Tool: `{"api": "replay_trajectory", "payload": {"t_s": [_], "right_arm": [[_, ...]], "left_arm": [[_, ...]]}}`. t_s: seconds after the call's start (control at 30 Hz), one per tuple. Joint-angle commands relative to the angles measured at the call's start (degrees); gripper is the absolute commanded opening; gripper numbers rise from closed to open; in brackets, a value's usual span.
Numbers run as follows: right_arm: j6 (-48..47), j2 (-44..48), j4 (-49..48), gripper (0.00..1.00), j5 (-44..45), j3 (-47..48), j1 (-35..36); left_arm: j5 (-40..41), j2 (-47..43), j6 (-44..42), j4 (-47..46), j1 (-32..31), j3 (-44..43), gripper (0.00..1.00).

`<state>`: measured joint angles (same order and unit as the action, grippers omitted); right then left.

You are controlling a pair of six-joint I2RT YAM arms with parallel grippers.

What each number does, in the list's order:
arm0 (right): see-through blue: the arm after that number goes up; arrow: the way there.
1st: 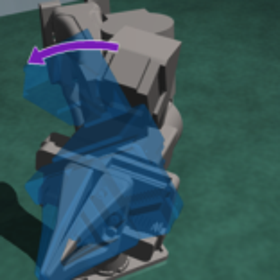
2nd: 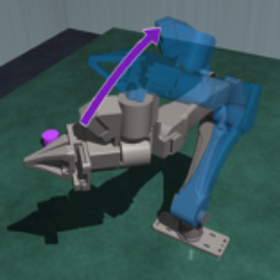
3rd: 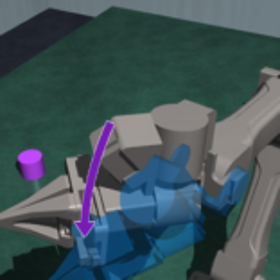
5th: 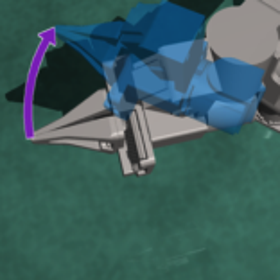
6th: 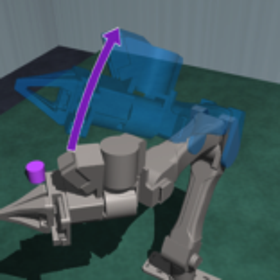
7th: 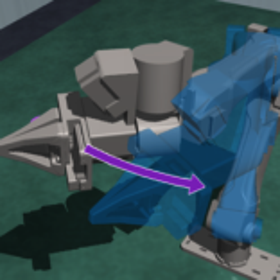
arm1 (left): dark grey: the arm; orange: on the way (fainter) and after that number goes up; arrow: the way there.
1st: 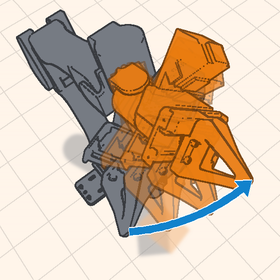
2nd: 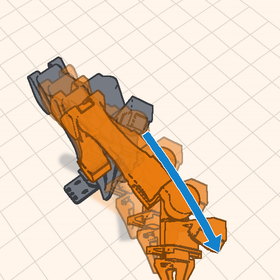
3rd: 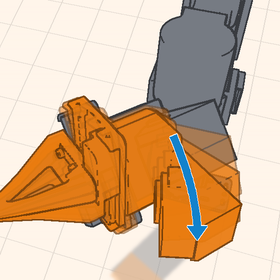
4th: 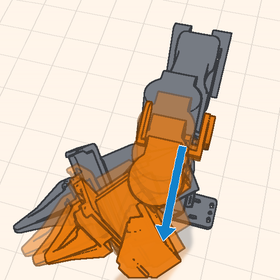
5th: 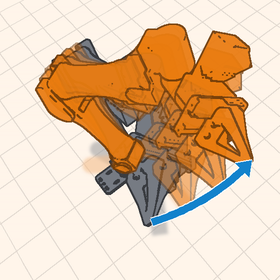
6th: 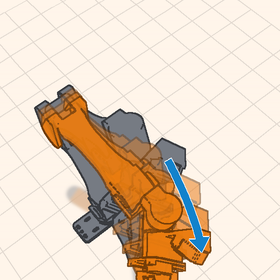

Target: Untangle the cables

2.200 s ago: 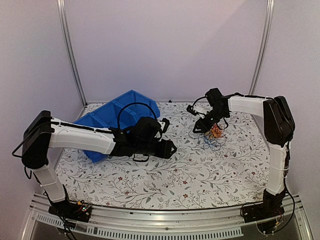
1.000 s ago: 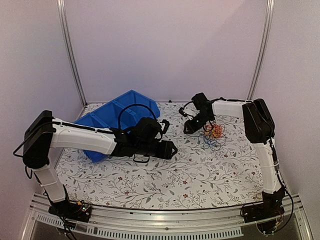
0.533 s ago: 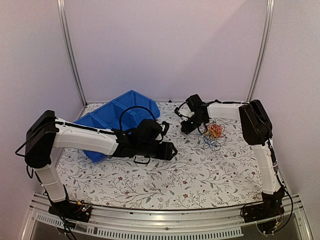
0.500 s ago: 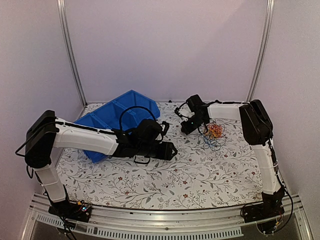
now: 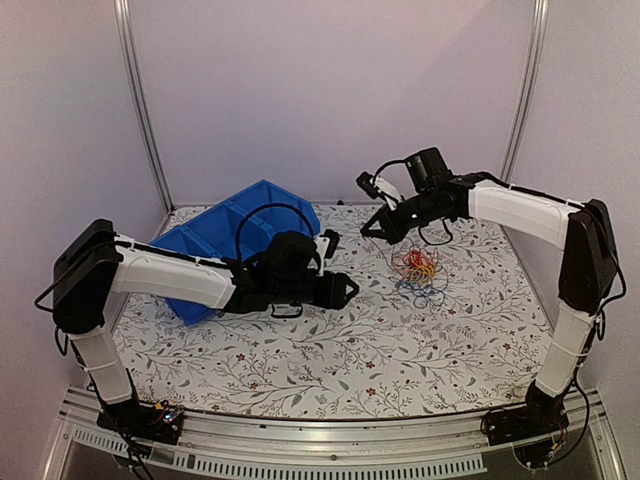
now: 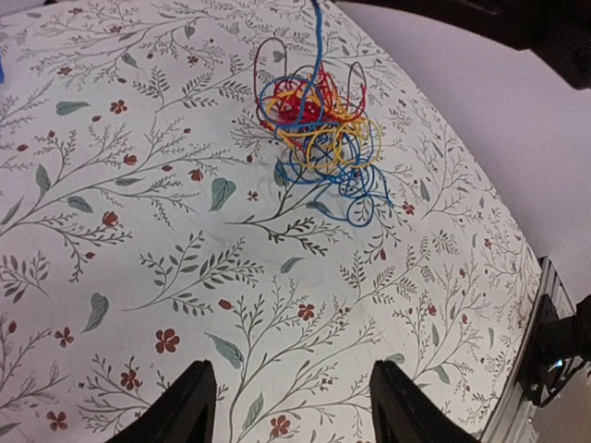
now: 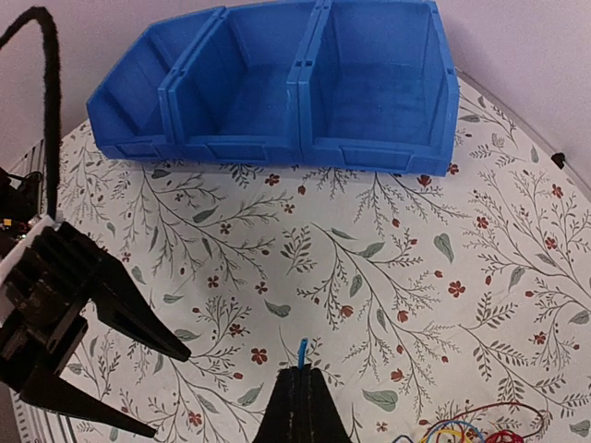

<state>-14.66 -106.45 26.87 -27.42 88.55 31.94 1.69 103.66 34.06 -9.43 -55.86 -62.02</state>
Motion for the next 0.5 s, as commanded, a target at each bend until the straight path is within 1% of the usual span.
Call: {"api": "replay_trajectory", "payload": {"t_s": [0.0,0.17,0.23,0.37,0.47], "right_arm": [[-1.1,4.6,1.3,0.0,-7.7,-0.9,0.3],[-1.3,8.0,3.3,0.0,-8.6,0.8,0.3],[-1.7,9.2,4.1,0.0,-9.0,1.4,0.3],[-1.4,11.2,4.8,0.0,-10.5,1.4,0.3],[-0.8,12.3,5.0,0.0,-11.8,1.5,0.3]], "left_arm": [[-0.2,-0.7,-7.5,-12.1,-0.2,1.8,0.58],[3.8,-1.0,-15.8,-20.5,-1.5,1.7,0.58],[5.5,-0.6,-17.7,-22.7,-1.6,1.2,0.58],[5.3,0.3,-21.8,-30.3,-1.5,1.8,0.49],[3.5,1.3,-24.4,-36.3,-1.6,2.8,0.46]]}}
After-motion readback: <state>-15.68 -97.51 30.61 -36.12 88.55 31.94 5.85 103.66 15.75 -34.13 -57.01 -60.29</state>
